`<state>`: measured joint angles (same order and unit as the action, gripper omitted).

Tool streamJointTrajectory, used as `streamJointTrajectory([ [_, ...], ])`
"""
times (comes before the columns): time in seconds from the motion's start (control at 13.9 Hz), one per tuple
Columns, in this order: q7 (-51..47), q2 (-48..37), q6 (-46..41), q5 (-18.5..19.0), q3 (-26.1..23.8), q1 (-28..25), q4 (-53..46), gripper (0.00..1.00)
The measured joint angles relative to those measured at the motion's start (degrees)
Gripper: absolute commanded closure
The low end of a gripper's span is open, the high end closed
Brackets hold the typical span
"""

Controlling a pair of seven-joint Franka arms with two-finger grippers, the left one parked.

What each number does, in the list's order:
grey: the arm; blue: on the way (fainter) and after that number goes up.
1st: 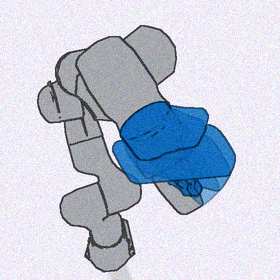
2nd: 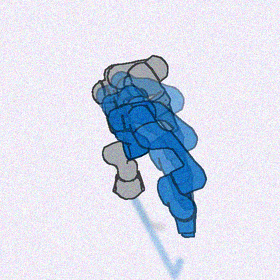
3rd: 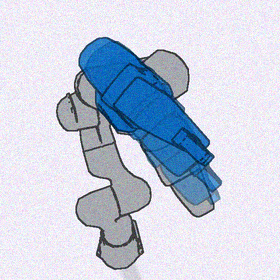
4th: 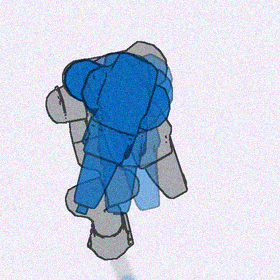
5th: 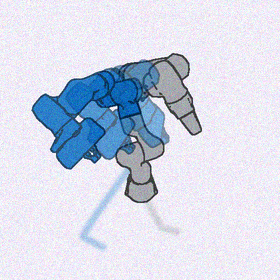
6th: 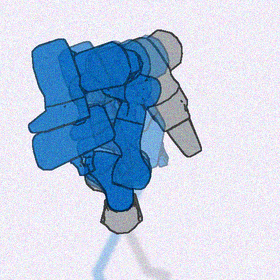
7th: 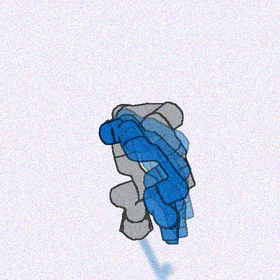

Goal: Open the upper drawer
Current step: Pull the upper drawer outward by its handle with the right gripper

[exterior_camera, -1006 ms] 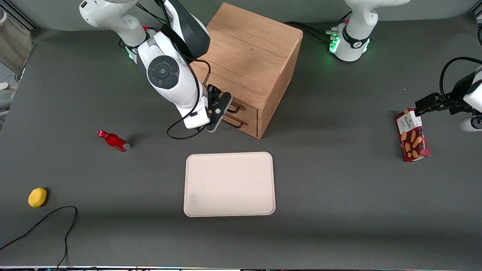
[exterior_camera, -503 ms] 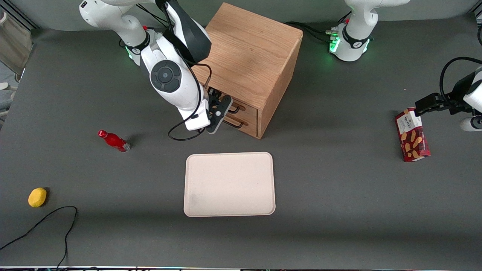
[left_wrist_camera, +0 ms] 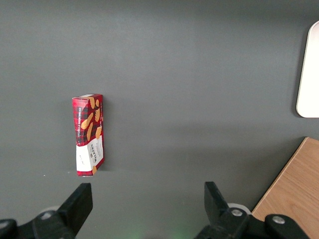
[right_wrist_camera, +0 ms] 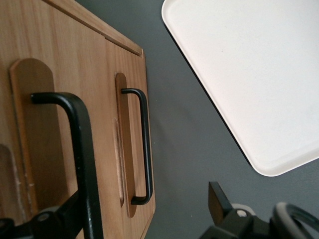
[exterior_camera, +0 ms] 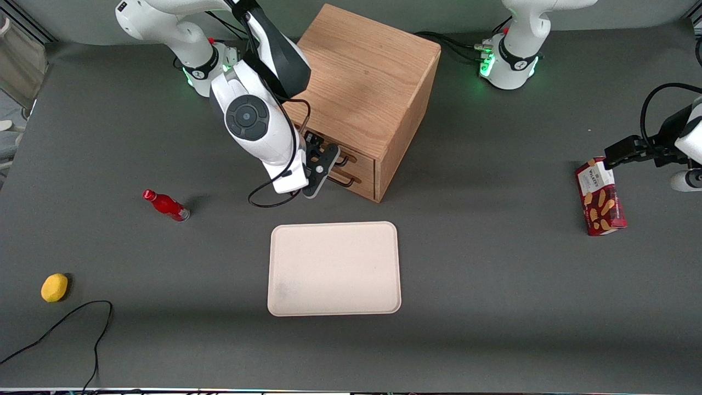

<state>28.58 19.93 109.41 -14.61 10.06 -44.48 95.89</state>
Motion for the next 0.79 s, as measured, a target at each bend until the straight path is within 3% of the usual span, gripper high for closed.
streamJointTrajectory([
  [0.79, 0.4, 0.4, 2.8, 0.5, 0.2, 0.2, 1.2, 0.0],
])
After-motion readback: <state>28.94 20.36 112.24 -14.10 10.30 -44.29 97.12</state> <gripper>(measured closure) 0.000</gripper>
